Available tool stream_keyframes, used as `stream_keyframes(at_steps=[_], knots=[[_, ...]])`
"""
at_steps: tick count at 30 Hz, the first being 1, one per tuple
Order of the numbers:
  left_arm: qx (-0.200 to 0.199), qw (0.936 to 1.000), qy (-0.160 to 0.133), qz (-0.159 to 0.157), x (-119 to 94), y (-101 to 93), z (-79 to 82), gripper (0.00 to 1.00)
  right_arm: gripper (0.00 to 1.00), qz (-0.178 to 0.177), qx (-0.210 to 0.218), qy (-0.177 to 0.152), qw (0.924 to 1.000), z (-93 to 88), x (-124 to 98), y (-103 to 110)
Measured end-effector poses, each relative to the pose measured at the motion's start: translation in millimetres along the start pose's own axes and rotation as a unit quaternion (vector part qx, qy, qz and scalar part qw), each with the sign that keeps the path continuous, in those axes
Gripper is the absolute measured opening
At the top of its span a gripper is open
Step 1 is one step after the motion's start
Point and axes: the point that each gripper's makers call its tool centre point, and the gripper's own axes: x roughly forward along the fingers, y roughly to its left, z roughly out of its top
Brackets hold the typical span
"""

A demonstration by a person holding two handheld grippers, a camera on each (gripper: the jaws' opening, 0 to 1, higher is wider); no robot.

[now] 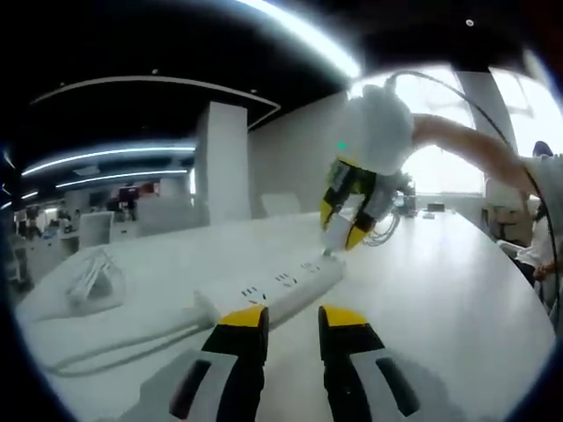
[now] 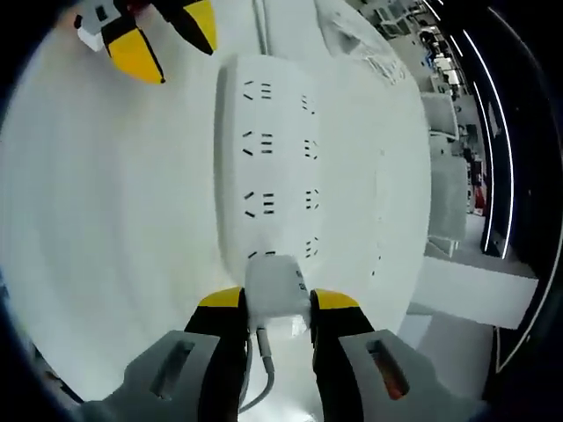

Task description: Straighten the power strip on the desk, plug the charger into it

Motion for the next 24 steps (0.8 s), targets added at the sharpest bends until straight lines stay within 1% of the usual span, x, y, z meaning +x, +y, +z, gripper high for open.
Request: stream_keyframes(at_steps=[3,6,9,12,16,19,24], knots=[[-0.005,1.0000,0.001,-0.001,-0.3,-0.7,-0.7,0.23,0.27,0.005,-0.002,0.008,1.0000,-0.3,0.8,-0.2],[-0.015,0.9999,-0.002,-0.006,-0.3,-2.2,0.4,0.23,0.27,0.010,0.007,0.014,0.9998,-0.9,2.5,0.9],[-0.014,0.9999,-0.001,-0.007,-0.1,-3.3,-0.1,0.23,0.27,0.014,0.007,0.022,0.9996,-0.9,2.9,2.1],[-0.012,0.9999,0.000,-0.007,0.3,-3.9,-1.1,0.23,0.27,0.019,0.003,0.025,0.9995,0.1,2.5,3.0],[-0.015,0.9999,-0.001,-0.009,0.4,-4.3,-0.8,0.23,0.28,0.021,-0.005,0.039,0.9990,0.8,1.9,4.3],[-0.018,0.9998,-0.001,-0.011,0.5,-5.0,-0.4,0.23,0.28,0.021,-0.014,0.042,0.9988,4.2,-0.3,2.7],[-0.020,0.9997,-0.001,-0.012,-0.3,-5.8,0.3,0.23,0.27,0.026,-0.013,0.040,0.9988,8.8,-1.9,4.4]])
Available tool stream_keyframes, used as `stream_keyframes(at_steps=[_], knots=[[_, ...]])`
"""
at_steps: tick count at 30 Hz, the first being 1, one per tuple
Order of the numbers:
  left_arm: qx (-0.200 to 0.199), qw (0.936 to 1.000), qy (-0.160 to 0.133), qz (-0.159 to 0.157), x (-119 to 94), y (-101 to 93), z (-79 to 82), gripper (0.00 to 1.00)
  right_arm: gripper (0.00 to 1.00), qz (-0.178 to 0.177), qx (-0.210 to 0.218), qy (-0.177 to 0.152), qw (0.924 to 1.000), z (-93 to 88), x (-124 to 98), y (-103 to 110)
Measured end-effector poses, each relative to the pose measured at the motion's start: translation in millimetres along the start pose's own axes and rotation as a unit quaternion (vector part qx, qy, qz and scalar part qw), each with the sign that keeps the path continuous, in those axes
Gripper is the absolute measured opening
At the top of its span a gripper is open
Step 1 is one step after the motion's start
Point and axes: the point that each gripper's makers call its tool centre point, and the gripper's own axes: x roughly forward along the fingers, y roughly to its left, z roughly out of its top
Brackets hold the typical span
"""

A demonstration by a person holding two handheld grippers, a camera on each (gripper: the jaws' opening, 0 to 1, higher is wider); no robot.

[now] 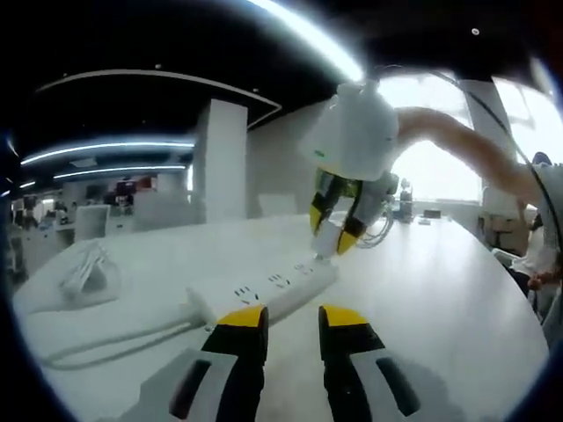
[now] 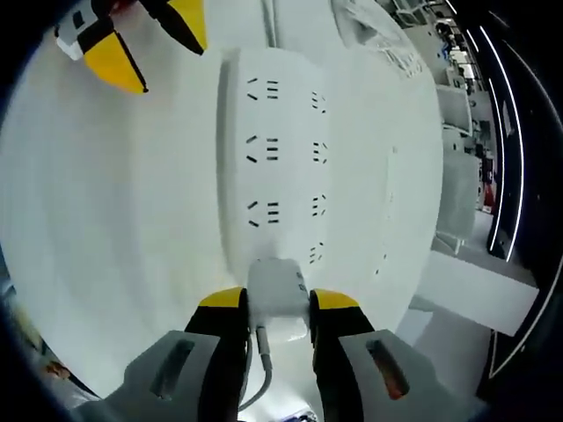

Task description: Straighten the power strip on the desk, plug the charger into it

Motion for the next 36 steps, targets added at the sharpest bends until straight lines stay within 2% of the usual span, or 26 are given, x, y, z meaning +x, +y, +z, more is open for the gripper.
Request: stream_keyframes(at_steps=[11,17,18,29,33,34,36], knots=[[-0.004,1.0000,0.000,-0.001,-0.7,-0.1,1.1,0.23,0.27,0.000,-0.006,-0.017,0.9998,11.7,-1.2,1.8],[-0.003,1.0000,0.000,-0.001,-0.9,-0.6,0.8,0.23,0.27,0.003,-0.007,-0.027,0.9996,13.6,3.1,4.1],[-0.003,1.0000,0.001,-0.001,-0.9,-0.8,0.6,0.23,0.27,0.002,-0.006,-0.019,0.9998,11.0,4.0,3.2],[-0.002,1.0000,0.003,0.000,-0.7,-0.8,-0.1,0.23,0.27,0.012,-0.007,-0.041,0.9990,13.0,4.1,1.3],[-0.007,1.0000,0.002,0.001,-1.5,0.4,0.6,0.23,0.27,0.031,-0.001,-0.052,0.9982,12.0,7.3,-0.2],[-0.009,1.0000,0.002,0.001,-1.4,0.5,0.6,0.23,0.27,0.042,0.000,-0.067,0.9969,16.8,6.4,2.0],[-0.010,0.9999,0.002,0.000,-1.0,0.8,0.7,0.23,0.27,0.048,-0.006,-0.061,0.9970,18.2,7.3,1.6]])
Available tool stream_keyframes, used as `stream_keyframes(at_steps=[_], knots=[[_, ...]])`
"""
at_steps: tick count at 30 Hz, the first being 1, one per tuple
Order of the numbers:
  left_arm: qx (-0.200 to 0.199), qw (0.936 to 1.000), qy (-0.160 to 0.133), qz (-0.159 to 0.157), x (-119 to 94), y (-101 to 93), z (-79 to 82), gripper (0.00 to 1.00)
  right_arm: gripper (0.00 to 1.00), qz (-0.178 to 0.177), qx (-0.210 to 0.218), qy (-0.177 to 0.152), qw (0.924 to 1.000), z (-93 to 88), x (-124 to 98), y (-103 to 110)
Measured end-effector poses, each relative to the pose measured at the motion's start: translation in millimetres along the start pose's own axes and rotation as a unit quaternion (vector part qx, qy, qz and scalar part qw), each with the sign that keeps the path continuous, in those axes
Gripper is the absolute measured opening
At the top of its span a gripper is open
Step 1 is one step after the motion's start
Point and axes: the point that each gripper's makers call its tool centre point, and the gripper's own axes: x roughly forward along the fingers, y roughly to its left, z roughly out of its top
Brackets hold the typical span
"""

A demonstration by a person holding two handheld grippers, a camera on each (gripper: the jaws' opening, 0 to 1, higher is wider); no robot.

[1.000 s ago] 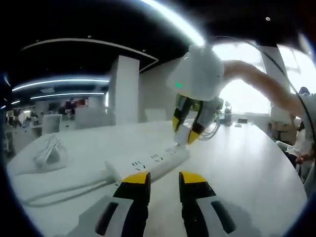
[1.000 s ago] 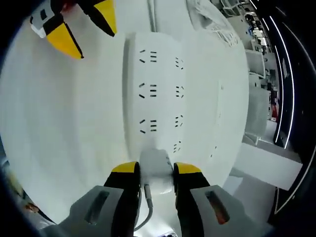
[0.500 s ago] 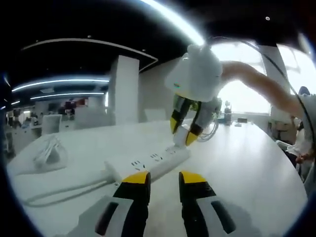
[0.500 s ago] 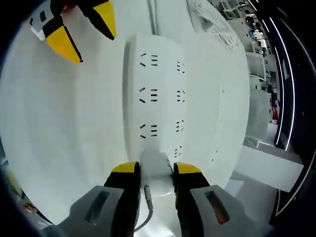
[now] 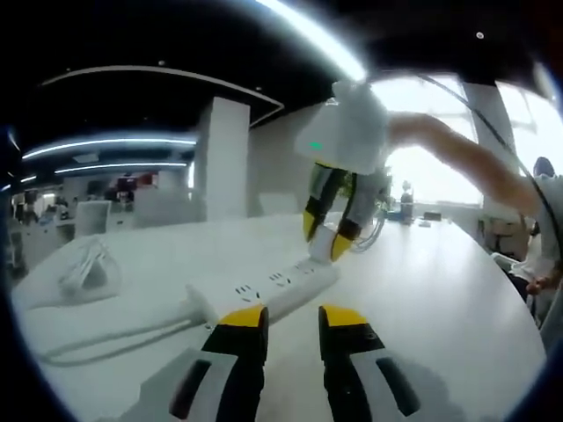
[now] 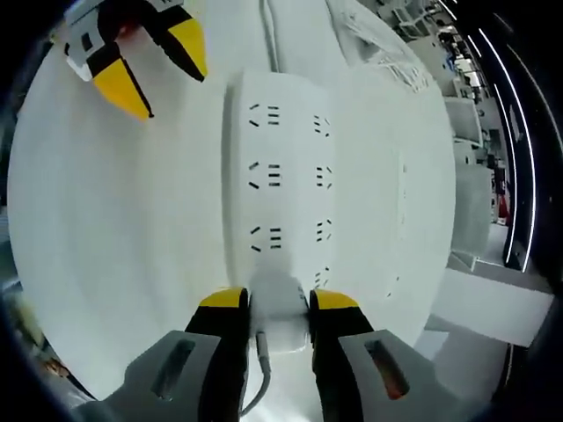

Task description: Straighten the power strip on the desk, plug the charger into it

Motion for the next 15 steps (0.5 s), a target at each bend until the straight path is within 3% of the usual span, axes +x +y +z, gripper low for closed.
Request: stream_keyframes(at_steps=[7,12,15], knots=[[-0.002,1.0000,0.000,-0.007,1.1,-3.1,0.0,0.23,0.27,0.009,-0.025,0.042,0.9987,0.3,3.8,2.2],[0.003,1.0000,0.003,-0.008,1.2,-4.8,-2.2,0.23,0.27,0.049,0.026,-0.026,0.9981,2.3,4.8,3.7],[0.006,0.9999,0.003,-0.008,1.7,-5.1,-2.1,0.23,0.27,0.067,0.036,-0.036,0.9965,2.2,6.1,2.8]])
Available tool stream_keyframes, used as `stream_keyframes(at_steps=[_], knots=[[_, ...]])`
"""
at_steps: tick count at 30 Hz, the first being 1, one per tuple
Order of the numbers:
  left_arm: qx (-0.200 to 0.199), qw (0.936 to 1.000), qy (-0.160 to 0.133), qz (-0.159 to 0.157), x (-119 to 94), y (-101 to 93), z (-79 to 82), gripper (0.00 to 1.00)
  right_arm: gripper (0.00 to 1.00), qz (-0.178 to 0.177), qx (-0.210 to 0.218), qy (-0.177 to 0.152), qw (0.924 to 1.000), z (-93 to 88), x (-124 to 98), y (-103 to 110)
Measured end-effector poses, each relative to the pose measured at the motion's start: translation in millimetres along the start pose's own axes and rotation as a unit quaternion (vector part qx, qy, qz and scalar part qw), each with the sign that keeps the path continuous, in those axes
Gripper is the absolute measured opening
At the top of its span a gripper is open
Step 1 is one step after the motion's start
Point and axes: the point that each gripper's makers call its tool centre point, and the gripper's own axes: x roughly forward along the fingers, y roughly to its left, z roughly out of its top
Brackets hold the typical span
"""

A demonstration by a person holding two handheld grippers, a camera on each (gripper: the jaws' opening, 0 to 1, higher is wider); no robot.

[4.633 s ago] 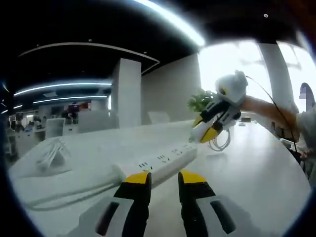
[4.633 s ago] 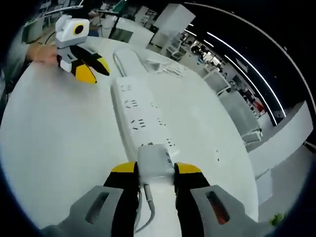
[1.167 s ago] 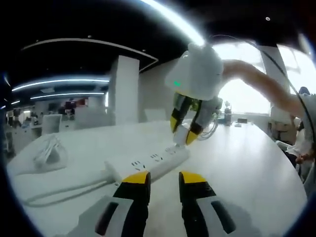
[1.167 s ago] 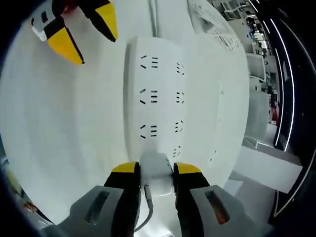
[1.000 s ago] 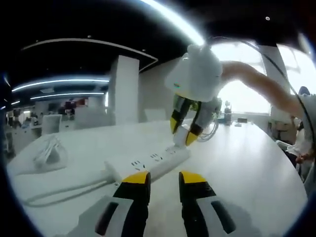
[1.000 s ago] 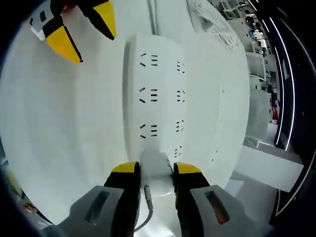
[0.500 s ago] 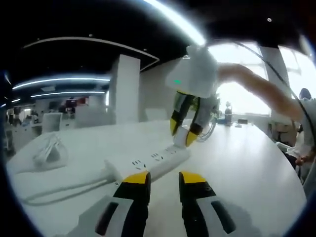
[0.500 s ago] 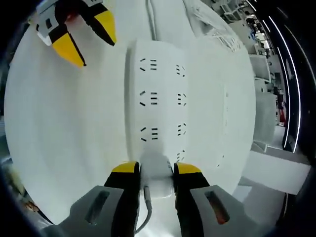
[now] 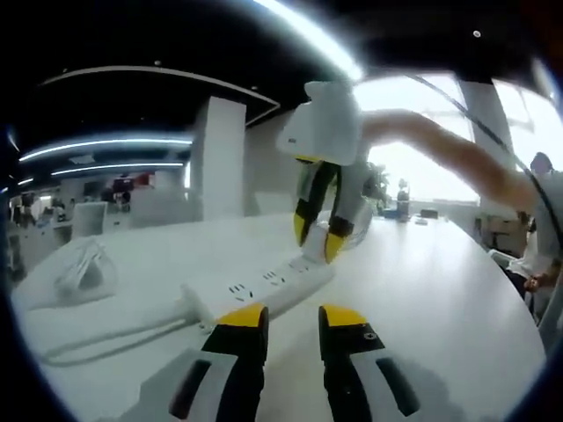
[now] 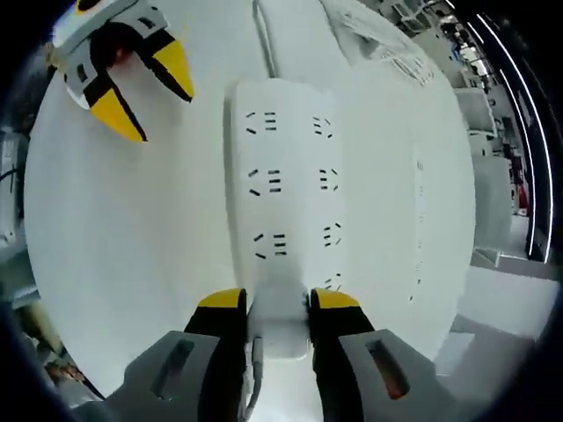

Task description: Straighten the power strip on the desk, plug the charger into it

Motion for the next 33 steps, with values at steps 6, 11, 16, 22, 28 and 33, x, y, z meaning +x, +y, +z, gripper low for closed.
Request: stream_keyframes(at_steps=[6,11,16,22,28,33], knots=[[0.002,1.0000,0.002,-0.001,1.6,-2.1,-0.9,0.23,0.28,-0.013,-0.068,0.094,0.9932,-3.2,7.2,3.6],[0.004,1.0000,0.004,-0.001,1.3,-1.5,-1.8,0.23,0.29,-0.009,-0.056,0.045,0.9974,1.4,9.3,-1.4],[0.011,0.9999,0.005,-0.001,2.3,-3.1,-2.3,0.23,0.29,-0.013,-0.052,0.035,0.9979,0.3,10.0,-3.5],[0.007,1.0000,0.005,0.001,2.4,-1.5,-2.8,0.23,0.31,-0.032,-0.064,0.038,0.9967,-0.2,11.2,-2.8],[0.006,1.0000,0.005,0.003,1.1,0.4,-2.0,0.23,0.32,-0.060,-0.082,0.013,0.9948,8.6,6.0,-5.9],[0.006,1.0000,0.005,0.006,-0.7,2.7,-2.0,0.23,0.32,-0.082,-0.077,-0.006,0.9937,10.0,-12.4,-6.3]])
